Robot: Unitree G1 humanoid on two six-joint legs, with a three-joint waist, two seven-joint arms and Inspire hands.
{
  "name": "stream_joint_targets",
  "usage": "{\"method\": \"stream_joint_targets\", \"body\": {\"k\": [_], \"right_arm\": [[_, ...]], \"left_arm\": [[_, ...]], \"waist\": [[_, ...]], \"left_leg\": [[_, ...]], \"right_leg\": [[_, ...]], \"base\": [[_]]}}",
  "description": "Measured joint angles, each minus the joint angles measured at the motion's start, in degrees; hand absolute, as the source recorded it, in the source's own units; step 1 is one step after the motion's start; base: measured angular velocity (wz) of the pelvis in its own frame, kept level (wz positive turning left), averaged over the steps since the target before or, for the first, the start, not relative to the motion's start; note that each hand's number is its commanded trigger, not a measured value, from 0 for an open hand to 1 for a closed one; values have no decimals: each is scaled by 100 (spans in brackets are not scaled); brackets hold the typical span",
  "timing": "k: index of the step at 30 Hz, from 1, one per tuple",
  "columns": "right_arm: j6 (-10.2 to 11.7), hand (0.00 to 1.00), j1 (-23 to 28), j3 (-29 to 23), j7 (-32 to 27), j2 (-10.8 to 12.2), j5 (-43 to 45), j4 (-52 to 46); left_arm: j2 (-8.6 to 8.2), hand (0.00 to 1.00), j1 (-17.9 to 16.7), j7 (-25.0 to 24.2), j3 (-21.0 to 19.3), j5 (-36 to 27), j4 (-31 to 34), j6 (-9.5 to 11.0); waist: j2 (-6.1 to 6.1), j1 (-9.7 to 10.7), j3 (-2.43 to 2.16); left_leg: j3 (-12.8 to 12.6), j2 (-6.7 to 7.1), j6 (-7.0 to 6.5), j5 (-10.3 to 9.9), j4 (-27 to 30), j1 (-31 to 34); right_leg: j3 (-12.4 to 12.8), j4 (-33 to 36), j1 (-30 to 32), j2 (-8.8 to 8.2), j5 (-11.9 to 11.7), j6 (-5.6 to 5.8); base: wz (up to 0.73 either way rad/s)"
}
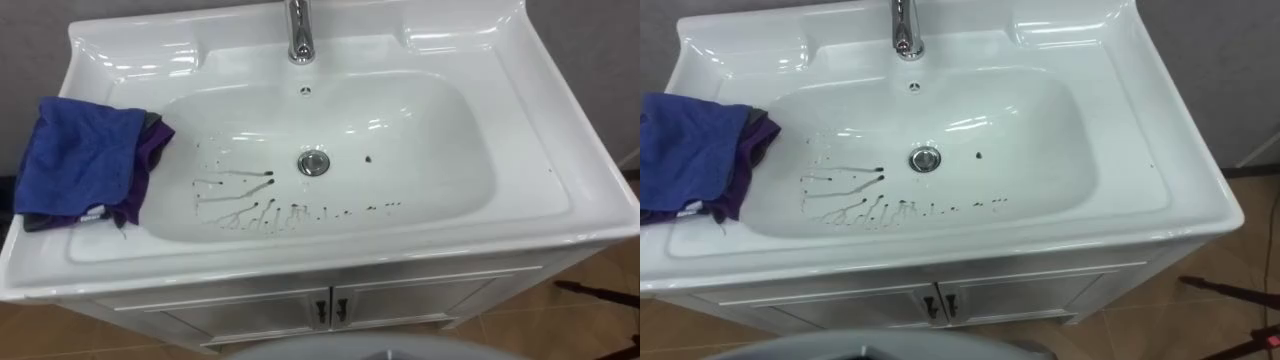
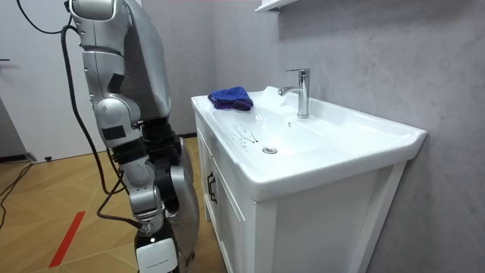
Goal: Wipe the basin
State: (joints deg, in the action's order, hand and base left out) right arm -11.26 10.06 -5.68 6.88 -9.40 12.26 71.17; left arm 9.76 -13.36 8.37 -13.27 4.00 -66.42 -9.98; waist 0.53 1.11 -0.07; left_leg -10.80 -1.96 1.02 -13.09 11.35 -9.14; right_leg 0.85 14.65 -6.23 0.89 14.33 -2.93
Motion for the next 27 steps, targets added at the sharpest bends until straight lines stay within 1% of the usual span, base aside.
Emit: {"method": "stream_joint_targets", "body": {"k": [7, 13, 18, 21, 24, 27], "right_arm": [[26, 0, -6, 4, 0, -1, -77, -14], [124, 0, -50, 2, 1, -19, -89, -7], [133, 0, -87, -7, 0, -32, -96, -4], [138, 0, -112, -17, -1, -50, -91, 0], [138, 0, -102, -17, -2, -76, -63, -5], [129, 0, -99, -21, 2, -80, -47, -14]], "left_arm": [[0, 0, 16, 6, 2, 1, 1, 5], [0, 0, 18, 6, 1, -2, 0, 14], [1, 0, 37, 7, -36, -6, 4, 14], [2, 0, 48, 23, -167, -162, 3, 14], [2, 0, 22, 139, -282, -431, -22, 16], [-10, 0, -3, 263, -512, -661, -62, 6]], "waist": [[-8, -5, 3], [-6, 8, 7], [-4, 1, 7], [-6, 4, 5], [-8, -24, 4], [-10, -50, 4]], "left_leg": [[0, 1, 0, 0, -1, -5], [2, 2, 0, 0, -1, 0], [19, 7, -1, -1, -4, 30], [24, 6, -1, -1, -2, 37], [38, 10, -1, -1, -3, 40], [24, 9, 0, 0, -4, 37]], "right_leg": [[3, 1, -1, 0, 0, 0], [-3, 0, 0, -3, 4, 2], [-26, -6, 17, -9, 11, 5], [-49, -15, 20, -13, 11, 4], [-82, -21, 18, -21, 11, 4], [-85, -23, 18, -23, 11, 4]], "base": [[0], [0], [0], [0], [1], [0]]}}
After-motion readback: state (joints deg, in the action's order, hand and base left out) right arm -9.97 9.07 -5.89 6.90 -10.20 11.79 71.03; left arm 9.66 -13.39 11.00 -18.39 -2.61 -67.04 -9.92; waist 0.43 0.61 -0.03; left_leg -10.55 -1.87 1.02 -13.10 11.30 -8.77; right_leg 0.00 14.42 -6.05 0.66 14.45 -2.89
